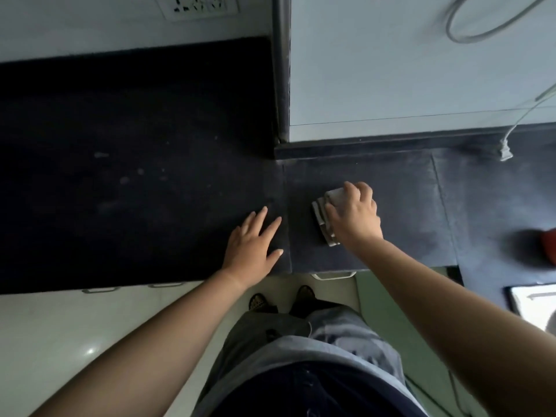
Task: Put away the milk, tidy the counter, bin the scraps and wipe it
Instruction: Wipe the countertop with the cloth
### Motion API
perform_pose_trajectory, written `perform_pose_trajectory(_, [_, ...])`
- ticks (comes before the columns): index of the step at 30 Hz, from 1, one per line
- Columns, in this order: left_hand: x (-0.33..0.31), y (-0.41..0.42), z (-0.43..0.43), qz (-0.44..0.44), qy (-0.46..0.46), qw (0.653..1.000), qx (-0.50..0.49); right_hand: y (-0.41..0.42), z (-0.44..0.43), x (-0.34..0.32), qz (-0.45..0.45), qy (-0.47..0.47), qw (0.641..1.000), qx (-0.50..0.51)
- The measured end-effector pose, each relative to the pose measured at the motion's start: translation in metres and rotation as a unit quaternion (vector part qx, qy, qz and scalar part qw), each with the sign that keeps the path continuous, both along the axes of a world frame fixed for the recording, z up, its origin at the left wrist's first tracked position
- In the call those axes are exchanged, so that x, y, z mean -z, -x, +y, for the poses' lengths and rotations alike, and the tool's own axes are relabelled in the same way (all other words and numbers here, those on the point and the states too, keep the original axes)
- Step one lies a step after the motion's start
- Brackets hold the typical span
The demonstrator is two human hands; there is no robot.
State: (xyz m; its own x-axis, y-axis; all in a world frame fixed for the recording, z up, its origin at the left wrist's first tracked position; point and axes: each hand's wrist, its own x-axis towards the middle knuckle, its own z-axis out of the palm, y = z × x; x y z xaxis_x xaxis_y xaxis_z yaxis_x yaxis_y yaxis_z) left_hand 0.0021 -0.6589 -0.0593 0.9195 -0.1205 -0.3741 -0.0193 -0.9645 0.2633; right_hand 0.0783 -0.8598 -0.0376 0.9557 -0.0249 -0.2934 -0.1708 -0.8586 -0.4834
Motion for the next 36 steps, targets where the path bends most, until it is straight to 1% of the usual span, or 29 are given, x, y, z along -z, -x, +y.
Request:
perform_pose_trajectory(3, [0.000, 0.001, -0.003, -0.003, -0.006, 1.000, -0.007, 0.017, -0.003, 0.011, -0.028, 0.027, 0.998, -0.040])
perform_pose_trajectory(9, [0.003, 0.008, -0.007, -0.021, 0.021, 0.999, -0.033, 0.034, -0.011, 0.024, -0.050, 0.010, 0.998, -0.037])
perform_pose_trajectory(13, [0.004, 0.011, -0.008, -0.027, 0.037, 0.998, -0.051, 0.024, 0.000, 0.025, -0.055, 0.057, 0.996, -0.043])
perform_pose_trajectory(15, [0.004, 0.010, -0.008, -0.018, 0.042, 0.997, -0.058, 0.022, 0.002, 0.026, -0.065, 0.091, 0.991, -0.074])
perform_pose_trajectory(17, [0.004, 0.010, -0.007, -0.011, 0.051, 0.997, -0.060, 0.020, 0.000, 0.025, -0.071, 0.101, 0.987, -0.104])
perform_pose_trajectory(22, [0.000, 0.005, -0.001, -0.005, 0.054, 0.997, -0.048, 0.007, -0.001, 0.020, -0.060, 0.031, 0.992, -0.111])
perform_pose_trajectory(24, [-0.003, 0.002, 0.004, -0.009, 0.082, 0.995, -0.054, 0.005, 0.006, 0.017, -0.061, 0.004, 0.991, -0.120])
perform_pose_trajectory(26, [-0.010, -0.001, 0.013, -0.030, 0.118, 0.990, -0.068, 0.005, 0.021, 0.012, -0.070, -0.023, 0.987, -0.142])
perform_pose_trajectory(30, [-0.021, -0.003, 0.059, -0.093, 0.139, 0.979, -0.113, 0.007, 0.077, -0.001, -0.078, -0.063, 0.982, -0.163])
perform_pose_trajectory(34, [-0.027, 0.001, 0.121, -0.116, 0.161, 0.967, -0.163, 0.004, 0.138, -0.007, -0.090, -0.076, 0.981, -0.156])
perform_pose_trajectory(36, [-0.028, 0.004, 0.163, -0.126, 0.168, 0.963, -0.169, 0.004, 0.181, -0.006, -0.100, -0.081, 0.981, -0.147])
